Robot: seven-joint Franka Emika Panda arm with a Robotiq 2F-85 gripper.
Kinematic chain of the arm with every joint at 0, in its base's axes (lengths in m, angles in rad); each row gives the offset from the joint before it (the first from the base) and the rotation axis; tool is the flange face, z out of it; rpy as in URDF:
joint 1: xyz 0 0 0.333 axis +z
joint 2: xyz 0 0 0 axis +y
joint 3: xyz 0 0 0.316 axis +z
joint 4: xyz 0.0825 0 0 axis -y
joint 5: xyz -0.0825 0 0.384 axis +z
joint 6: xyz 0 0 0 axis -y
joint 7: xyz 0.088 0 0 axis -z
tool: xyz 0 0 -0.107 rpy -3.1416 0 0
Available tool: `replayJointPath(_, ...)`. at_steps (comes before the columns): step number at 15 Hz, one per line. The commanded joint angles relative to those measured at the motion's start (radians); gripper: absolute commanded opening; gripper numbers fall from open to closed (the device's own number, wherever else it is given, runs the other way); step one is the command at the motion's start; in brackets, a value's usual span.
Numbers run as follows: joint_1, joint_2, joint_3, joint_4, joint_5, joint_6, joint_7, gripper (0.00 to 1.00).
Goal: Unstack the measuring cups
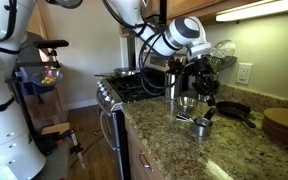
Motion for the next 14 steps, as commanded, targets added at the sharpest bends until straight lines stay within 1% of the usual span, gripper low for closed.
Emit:
replayJointPath(1,0.002,-0.042,0.019,-0.043,-0.022,-0.029,0.013,0.37)
replayJointPath(6,0.001,-0.035,0.039,-0.053,-0.02,-0.03,0.002,0.69)
replayJointPath(10,0.003,-0.037,0.04,-0.062,-0.029,-0.026,0.011,0.95)
replayJointPath(12,0.003,-0.036,0.033,-0.069,-0.035,-0.02,0.032,1.0)
replayJointPath(14,0.0,-0.032,0.029,-0.073,-0.04,-0.014,0.04,1.0)
